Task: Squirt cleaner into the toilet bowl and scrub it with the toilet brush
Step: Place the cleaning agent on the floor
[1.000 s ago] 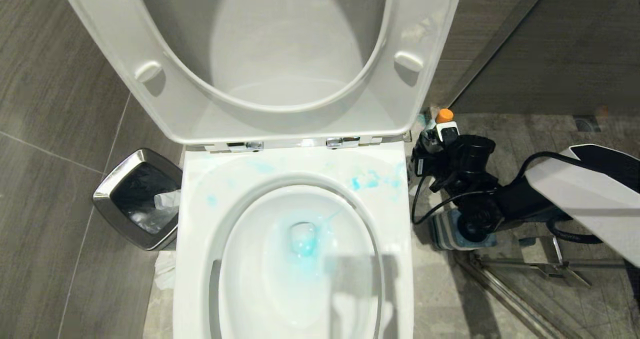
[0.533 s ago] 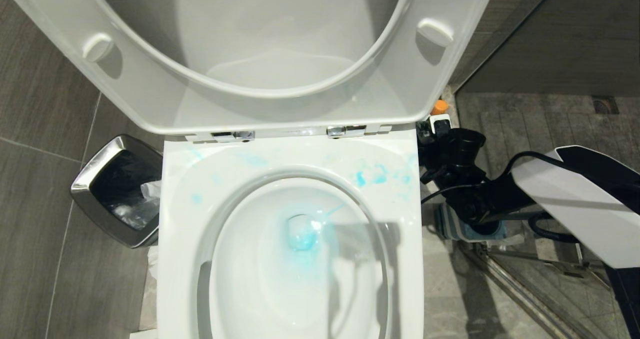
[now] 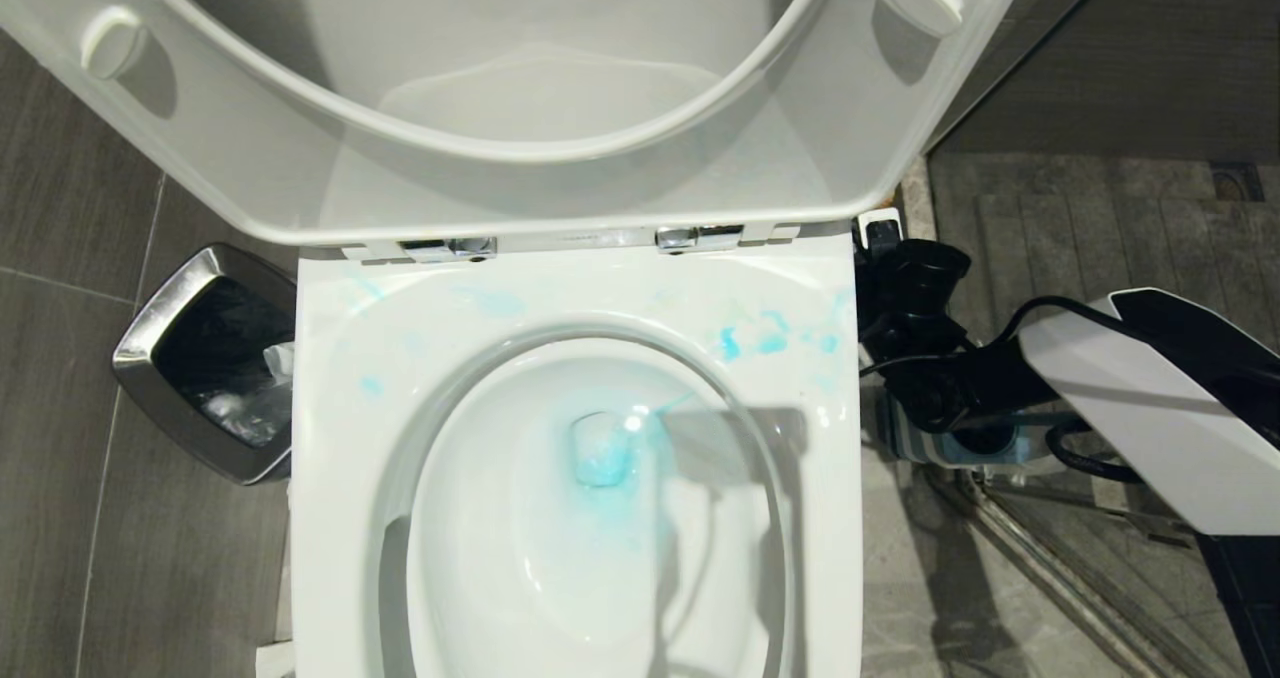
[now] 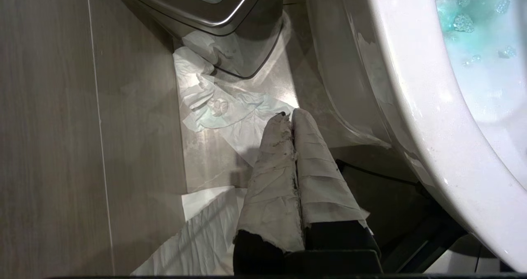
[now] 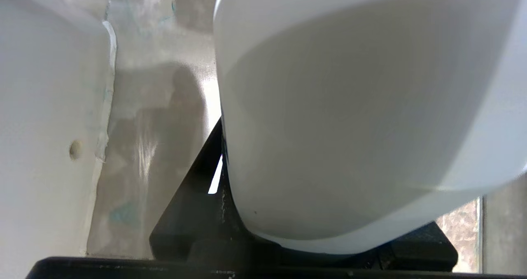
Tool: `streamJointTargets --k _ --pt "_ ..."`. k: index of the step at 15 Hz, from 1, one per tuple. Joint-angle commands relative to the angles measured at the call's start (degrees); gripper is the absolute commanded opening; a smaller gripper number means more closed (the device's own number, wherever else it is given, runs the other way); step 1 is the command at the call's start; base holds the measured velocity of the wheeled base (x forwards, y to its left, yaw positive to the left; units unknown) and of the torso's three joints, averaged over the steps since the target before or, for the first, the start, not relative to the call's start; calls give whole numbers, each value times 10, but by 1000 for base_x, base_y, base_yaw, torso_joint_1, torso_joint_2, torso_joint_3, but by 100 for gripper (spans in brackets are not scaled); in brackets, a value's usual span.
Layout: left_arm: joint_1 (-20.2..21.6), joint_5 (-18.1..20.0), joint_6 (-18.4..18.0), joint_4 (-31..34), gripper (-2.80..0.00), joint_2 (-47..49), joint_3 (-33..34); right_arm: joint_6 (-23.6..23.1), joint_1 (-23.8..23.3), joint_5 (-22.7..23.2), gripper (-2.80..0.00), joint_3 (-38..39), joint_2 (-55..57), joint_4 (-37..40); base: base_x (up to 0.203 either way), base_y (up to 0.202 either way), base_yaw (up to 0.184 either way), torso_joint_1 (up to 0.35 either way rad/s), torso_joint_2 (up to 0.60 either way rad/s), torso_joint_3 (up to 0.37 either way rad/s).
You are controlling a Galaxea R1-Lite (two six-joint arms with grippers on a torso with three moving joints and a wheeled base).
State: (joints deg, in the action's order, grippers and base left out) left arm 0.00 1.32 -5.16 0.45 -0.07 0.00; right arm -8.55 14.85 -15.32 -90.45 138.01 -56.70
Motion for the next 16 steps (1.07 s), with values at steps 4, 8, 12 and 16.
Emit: streamJointTargets --k 4,8,12,16 --pt "0 1 -2 2 -280 1 0 0 5 -1 -280 -10 -6 -1 0 0 0 0 0 0" --pt "0 3 -13 1 -280 1 0 0 7 -3 -280 -8 -24 0 0 0 0 0 0 0" --pt "0 4 -15 2 -280 1 0 0 8 -7 -280 -4 -32 0 0 0 0 7 5 76" --pt "0 4 -20 1 -280 1 0 0 9 -9 -280 -4 -31 -1 0 0 0 1 2 180"
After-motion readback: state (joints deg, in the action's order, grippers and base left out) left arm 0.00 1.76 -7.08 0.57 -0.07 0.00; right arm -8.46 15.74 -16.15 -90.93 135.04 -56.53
